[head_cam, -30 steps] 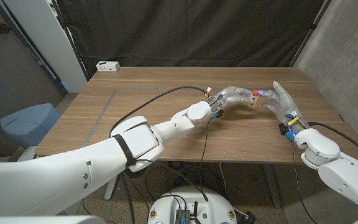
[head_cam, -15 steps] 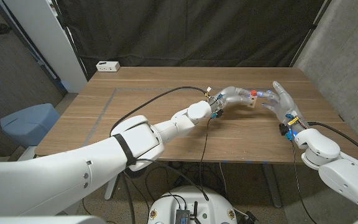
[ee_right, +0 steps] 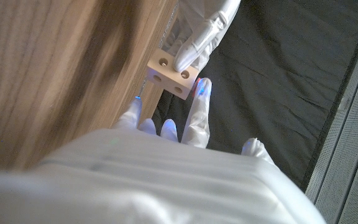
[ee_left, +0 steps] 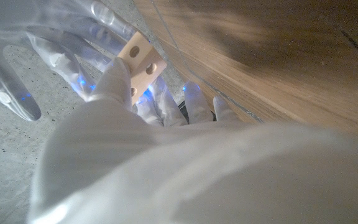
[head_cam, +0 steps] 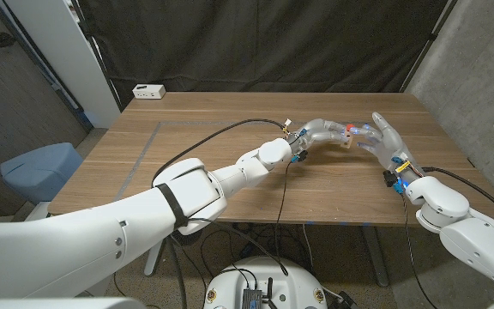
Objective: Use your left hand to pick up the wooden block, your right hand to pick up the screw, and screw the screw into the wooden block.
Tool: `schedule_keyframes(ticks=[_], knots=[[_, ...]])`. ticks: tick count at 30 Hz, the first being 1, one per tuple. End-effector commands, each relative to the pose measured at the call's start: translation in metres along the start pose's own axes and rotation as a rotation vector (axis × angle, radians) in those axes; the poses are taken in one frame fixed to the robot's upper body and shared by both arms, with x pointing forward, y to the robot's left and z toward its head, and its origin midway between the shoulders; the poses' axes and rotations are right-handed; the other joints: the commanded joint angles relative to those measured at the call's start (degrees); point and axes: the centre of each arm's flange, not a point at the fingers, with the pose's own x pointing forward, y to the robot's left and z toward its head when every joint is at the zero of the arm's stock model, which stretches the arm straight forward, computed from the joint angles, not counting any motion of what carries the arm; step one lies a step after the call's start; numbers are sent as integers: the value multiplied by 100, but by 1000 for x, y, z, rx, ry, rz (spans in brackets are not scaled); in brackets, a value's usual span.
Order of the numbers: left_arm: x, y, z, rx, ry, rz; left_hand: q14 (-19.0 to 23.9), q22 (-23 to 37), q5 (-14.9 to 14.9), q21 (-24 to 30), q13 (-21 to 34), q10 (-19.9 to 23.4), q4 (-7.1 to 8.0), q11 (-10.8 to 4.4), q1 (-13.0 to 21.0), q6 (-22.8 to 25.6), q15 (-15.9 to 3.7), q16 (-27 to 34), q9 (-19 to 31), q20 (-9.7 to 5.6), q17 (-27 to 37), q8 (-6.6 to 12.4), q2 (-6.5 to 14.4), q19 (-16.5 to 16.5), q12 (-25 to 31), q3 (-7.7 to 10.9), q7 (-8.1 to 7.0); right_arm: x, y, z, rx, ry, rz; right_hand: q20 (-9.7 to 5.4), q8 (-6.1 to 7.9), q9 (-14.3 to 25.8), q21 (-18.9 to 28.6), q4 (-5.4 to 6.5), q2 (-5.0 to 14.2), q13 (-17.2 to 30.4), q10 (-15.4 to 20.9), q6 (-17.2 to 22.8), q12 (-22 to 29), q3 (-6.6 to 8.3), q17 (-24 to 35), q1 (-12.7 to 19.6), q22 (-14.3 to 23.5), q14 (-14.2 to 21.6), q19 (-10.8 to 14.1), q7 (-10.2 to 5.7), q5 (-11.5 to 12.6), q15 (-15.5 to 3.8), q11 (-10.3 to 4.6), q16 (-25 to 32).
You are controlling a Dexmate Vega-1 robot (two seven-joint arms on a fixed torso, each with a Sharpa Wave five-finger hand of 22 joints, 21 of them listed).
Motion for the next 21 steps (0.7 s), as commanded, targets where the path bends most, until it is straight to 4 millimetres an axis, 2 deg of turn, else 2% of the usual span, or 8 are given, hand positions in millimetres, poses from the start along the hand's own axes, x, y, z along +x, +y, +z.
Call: schedule_keyframes(ticks=[1, 16, 21], knots=[[0, 2, -1, 2, 5, 2, 55, 14, 20, 6, 820, 70, 197, -7, 1, 583, -301, -2, 14, -37, 7, 57, 192, 2, 121, 236, 193, 1, -1, 2, -5, -3, 14, 39, -16, 18, 17, -14, 46, 13, 59, 45, -4, -18, -6, 40, 7, 35, 30, -11, 39, -13, -2, 8], [1, 1, 1, 8, 2, 0, 55, 14, 20, 7, 819, 65, 198, -11, -4, 580, -301, -3, 14, -40, 6, 56, 187, 3, 119, 234, 190, -6, -8, 5, -17, -20, -70, 10, -49, 18, 38, -15, 56, 13, 169, 33, 12, -15, -9, 53, 8, 151, 97, -18, 42, -17, 61, 42], [0, 0, 1, 11, -6, 0, 55, 14, 18, 7, 820, 64, 199, -4, -7, 586, -296, 0, 14, -39, 9, 59, 186, 3, 119, 231, 192, -5, -9, 3, -15, -19, -73, 8, -126, 20, 64, -27, 57, 15, 202, -114, 5, -10, -13, 74, 10, 201, 197, -60, 44, -11, 181, 46]])
